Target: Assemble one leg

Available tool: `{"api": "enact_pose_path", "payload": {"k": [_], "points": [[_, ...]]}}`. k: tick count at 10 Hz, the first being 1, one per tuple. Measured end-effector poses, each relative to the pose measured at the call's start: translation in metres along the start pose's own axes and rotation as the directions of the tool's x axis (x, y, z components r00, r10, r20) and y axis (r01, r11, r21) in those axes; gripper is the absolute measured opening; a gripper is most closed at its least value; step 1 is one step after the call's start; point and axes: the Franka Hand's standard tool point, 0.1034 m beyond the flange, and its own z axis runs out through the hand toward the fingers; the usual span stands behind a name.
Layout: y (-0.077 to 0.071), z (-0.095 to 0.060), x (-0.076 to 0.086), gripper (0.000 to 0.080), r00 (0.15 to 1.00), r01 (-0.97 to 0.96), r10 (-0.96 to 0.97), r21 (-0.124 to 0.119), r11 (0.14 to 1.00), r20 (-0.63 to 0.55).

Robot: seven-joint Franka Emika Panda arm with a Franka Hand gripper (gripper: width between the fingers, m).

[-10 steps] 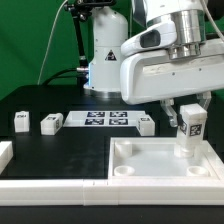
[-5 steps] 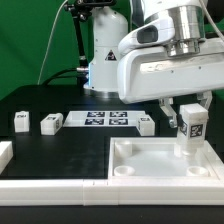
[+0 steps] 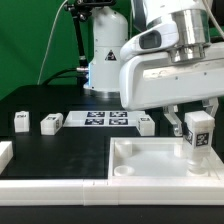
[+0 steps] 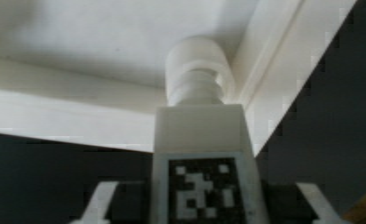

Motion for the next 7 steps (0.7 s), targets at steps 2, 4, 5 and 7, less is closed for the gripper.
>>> {"api": "enact_pose_path", "payload": {"k": [2,4,5,7], "points": [[-0.002,0.006,-0.003,0.0290,1.000,0.002,-0.002,-0.002,1.000,-0.009],[-0.003,0.013,-0.005,0.0290,1.000,0.004,-0.004,-0.004,1.000,-0.015],[-0.003,0.013,-0.004,0.0290,1.000,0.004,-0.004,-0.007,1.000,-0.024],[-0.003,0.017,-0.006,0.0290,1.000,0.006,-0.006,-0.010,1.000,-0.030]]}}
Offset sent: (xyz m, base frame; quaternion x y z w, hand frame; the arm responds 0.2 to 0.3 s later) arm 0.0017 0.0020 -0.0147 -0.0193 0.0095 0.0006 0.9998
